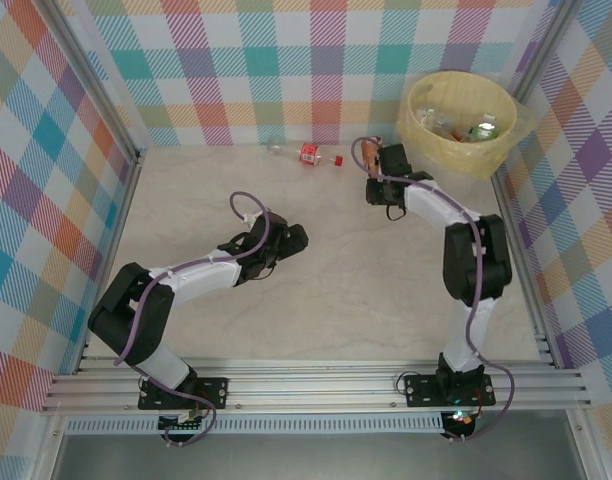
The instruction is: Put the plastic bottles in the bin
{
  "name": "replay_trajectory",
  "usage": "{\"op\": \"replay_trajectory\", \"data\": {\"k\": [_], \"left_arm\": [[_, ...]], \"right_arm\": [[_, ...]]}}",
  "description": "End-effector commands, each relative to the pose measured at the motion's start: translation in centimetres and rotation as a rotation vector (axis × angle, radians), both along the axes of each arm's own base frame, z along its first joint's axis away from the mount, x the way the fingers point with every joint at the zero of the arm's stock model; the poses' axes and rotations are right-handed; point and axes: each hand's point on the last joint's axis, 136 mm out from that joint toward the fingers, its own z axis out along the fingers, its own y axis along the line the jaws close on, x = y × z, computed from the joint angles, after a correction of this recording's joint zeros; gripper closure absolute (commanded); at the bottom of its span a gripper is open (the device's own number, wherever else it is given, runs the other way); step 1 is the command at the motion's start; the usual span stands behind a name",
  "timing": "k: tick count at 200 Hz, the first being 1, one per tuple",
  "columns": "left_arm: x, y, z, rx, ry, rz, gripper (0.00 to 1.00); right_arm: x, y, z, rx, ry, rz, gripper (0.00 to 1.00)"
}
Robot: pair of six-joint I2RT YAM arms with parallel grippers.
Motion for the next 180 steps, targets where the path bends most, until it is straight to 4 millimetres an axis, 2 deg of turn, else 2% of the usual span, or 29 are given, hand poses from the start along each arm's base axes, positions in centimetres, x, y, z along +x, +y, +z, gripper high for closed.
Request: {"op": "replay_trajectory", "data": {"k": [1,20,35,60,82,113,136,164,180], "left_arm": [[0.8,-0.5,1.8,-0.059,-0.033,0.015,0.0],[1.0,-0.8,2.0,-0.08,-0.041,0.017,0.0],[1.1,-0.8,2.2,-0.088,-0.043,0.023,0.0],[1.1,-1.0,2.7,-0.093,-0.053,0.014,0.0],[1.3,-1.1,3.0,-0.099,-0.065,0.011,0.0],[1.7,-1.2,3.3,-0.119,-0.081,0.024,0.0],[1.7,-1.5,2.9,-0.128,-0.071,0.02,0.0],[1.6,-1.6,2.6,-0.133,-0.062,0.02,0.0],[1.6,-1.5,2.7,-0.132,-0.064,0.019,0.0]], "right_arm": [[-1.0,2.4,3.3,0.097,-0.112,0.127,0.81],[-3.0,3.8,4.6,0.157,-0.126,0.218,0.81],[-4.1,4.8,6.7,0.208,-0.159,0.278,0.82],[-5.1,5.0,12.5,0.237,-0.275,0.323,0.83],[-5.6,4.0,17.6,0.179,-0.371,0.327,0.83],[-5.4,1.4,23.0,0.123,-0.462,0.29,0.82],[-4.4,-1.4,25.7,0.105,-0.494,0.224,0.82],[-2.9,-6.1,27.3,0.062,-0.493,0.113,0.8],[-1.9,-9.4,27.2,0.047,-0.477,0.028,0.8]]}}
